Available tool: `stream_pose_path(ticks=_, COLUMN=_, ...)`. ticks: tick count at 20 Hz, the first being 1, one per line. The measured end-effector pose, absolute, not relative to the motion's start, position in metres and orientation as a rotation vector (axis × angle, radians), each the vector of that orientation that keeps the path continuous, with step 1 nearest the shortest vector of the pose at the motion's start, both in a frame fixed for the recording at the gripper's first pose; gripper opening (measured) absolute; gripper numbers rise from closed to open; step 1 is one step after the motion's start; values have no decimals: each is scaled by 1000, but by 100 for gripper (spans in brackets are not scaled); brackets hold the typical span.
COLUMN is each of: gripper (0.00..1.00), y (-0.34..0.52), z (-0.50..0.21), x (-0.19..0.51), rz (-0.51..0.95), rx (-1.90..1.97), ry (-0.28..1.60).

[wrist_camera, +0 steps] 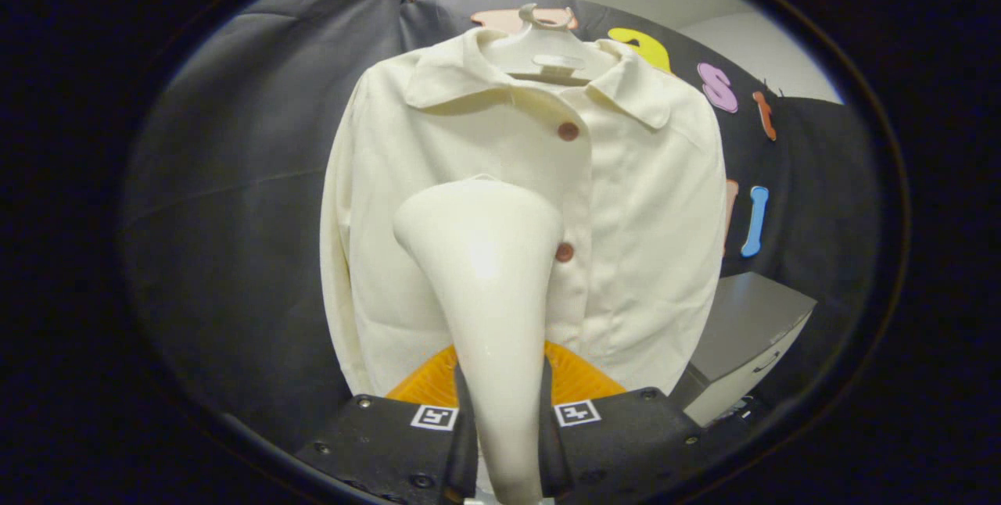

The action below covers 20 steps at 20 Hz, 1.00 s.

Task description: Iron the clothes twice with a garment steamer, once on the left side and once on the right side.

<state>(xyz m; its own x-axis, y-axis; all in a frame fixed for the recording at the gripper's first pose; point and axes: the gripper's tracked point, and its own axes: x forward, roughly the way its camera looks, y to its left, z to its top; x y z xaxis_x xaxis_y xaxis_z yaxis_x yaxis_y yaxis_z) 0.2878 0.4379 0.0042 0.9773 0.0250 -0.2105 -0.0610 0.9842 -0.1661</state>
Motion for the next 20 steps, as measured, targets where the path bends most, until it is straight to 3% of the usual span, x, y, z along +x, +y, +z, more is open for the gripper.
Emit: stream_pose_path(ticks=20, gripper=32, y=422, z=-159, x=276, rz=-80, rx=-235, ry=329)
